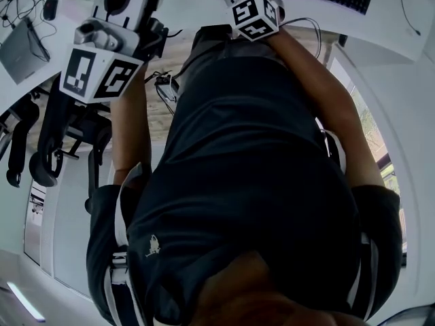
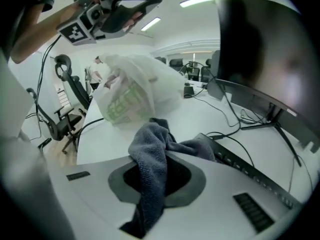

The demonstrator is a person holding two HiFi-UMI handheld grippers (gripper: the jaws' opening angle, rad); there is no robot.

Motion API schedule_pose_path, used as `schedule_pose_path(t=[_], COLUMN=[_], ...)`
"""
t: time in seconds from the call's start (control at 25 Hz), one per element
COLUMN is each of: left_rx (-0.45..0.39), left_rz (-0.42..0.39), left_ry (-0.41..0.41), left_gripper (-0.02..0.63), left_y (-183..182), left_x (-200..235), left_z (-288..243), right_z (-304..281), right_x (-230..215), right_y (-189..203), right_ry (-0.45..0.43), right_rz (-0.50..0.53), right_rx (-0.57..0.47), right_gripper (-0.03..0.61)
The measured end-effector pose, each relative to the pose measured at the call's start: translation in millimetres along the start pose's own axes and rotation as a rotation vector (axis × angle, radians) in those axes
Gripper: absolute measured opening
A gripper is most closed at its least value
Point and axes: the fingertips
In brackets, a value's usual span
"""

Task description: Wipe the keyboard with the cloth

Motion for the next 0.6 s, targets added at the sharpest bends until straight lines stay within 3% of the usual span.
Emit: schedule_pose_path(t=[0.16, 0.28, 0.48, 0.6], left_rx=[-0.003, 0.007, 0.004, 0.000], left_rz=[0.007, 0.019, 0.027, 0.004], left_ry=[-0.012, -0.020, 0.004, 0.008], left_gripper=[0.005, 0.005, 0.005, 0.005], left_y=[2, 8, 6, -1], left_x=[4, 9, -3, -10], left_z=[5, 6, -8, -10], right_z=[35, 44, 8, 7], right_x=[-50, -53, 11, 14], right_y=[38, 51, 14, 12], right_ry=[0.111, 0.163, 0.013, -0.030], right_rz=[-0.176, -0.183, -0.043, -0.009], right_rx=[0.020, 0.038, -0.012, -0.022], right_gripper=[0.038, 0.038, 0.038, 0.038])
Point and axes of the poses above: the fingertips, and each gripper's own axes: z backward along the fingers, x to its left, y out of its underside, and after that the axes turned 5 degrees about x, right-handed
